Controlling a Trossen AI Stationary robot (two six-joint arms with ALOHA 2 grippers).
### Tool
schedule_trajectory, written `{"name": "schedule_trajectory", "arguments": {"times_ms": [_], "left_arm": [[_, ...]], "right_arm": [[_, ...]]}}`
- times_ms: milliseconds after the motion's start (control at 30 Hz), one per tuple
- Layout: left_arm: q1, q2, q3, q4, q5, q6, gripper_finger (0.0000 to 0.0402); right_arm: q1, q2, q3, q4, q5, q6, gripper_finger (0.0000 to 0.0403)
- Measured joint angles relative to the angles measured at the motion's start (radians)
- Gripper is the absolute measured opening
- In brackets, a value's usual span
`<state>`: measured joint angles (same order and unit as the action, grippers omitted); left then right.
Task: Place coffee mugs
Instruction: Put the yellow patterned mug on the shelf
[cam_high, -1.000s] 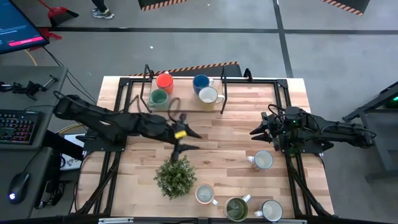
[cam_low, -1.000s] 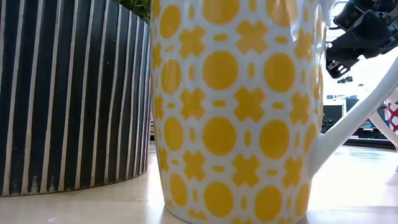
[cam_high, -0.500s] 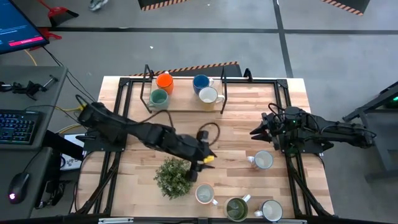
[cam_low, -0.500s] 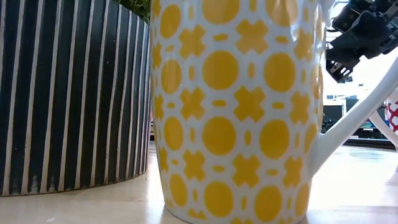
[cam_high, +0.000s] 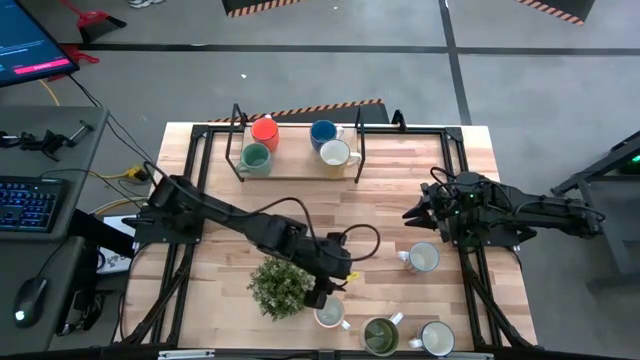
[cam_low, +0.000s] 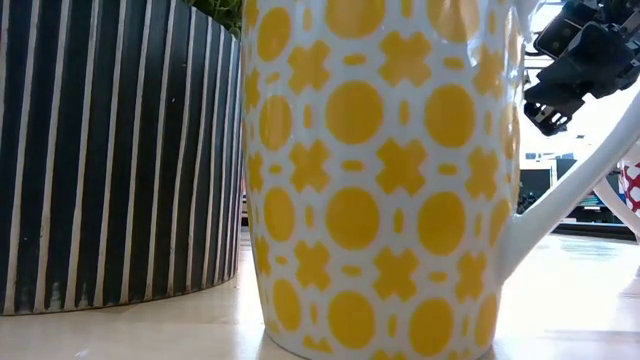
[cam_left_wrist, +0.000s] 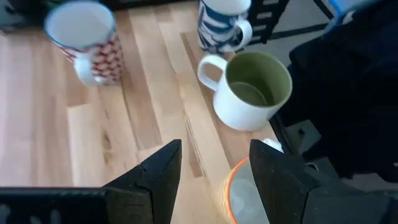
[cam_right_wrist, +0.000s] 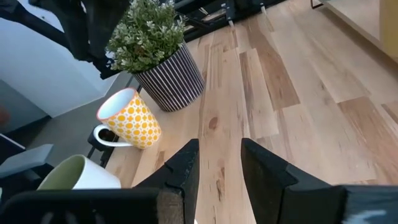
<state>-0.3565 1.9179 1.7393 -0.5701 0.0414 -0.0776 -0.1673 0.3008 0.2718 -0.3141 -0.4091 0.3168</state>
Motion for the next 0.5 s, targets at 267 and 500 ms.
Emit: {"name": "schedule_trajectory", "arguments": {"times_ms": [267,500], "left_arm": [[0.000,0.061,0.001,-0.018,0.053,-0.018,0.0179],[0.001,0.113,0.000,-0.009,0.107,-0.026,0.0179]], "right_arm": [[0.000,0.000,0.000,0.002,0.000,0.000,0.0099],[0.000,0.000,0.000,0.004,0.001,0.000,0.0099]]}}
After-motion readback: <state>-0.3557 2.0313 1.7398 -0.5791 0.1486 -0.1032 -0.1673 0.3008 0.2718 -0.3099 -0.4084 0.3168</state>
